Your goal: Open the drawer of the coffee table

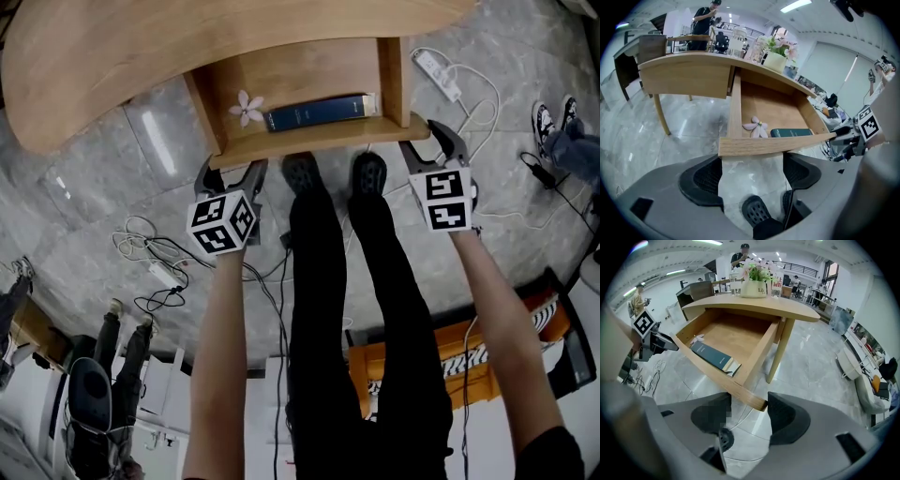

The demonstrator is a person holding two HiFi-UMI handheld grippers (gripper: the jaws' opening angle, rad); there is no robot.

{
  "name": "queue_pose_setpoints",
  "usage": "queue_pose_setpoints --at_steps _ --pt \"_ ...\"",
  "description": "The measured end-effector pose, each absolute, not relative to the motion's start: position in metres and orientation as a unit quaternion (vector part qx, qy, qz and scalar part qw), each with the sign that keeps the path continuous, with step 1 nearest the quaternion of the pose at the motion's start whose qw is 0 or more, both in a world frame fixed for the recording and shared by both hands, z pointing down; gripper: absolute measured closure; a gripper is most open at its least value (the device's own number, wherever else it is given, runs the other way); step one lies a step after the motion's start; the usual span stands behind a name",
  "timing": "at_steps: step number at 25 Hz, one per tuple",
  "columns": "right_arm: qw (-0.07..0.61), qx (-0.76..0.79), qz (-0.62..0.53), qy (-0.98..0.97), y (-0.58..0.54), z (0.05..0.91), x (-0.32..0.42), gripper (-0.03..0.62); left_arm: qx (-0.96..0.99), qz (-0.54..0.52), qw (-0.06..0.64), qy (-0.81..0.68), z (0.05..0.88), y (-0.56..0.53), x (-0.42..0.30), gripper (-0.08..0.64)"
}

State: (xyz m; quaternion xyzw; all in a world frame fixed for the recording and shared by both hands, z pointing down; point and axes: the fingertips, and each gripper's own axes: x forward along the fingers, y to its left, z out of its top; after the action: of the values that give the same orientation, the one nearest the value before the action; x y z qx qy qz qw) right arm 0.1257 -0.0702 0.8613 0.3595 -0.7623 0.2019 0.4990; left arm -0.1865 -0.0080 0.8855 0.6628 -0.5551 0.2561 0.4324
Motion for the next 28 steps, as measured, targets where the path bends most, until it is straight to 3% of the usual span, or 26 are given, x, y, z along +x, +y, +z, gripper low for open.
queue_pose_setpoints --at_steps 17,28 --pt "0.509 0.368 0.2 -0.752 -0.061 0.843 0.135 0.347 0.637 0.28 0.439 -0.568 0.883 0.006 -0.184 0.141" --pt "0.45 0.39 0.174 -0.784 -0.047 0.696 0.147 0.347 0.628 0.217 0.446 -0.599 0.74 0.045 -0.127 0.141"
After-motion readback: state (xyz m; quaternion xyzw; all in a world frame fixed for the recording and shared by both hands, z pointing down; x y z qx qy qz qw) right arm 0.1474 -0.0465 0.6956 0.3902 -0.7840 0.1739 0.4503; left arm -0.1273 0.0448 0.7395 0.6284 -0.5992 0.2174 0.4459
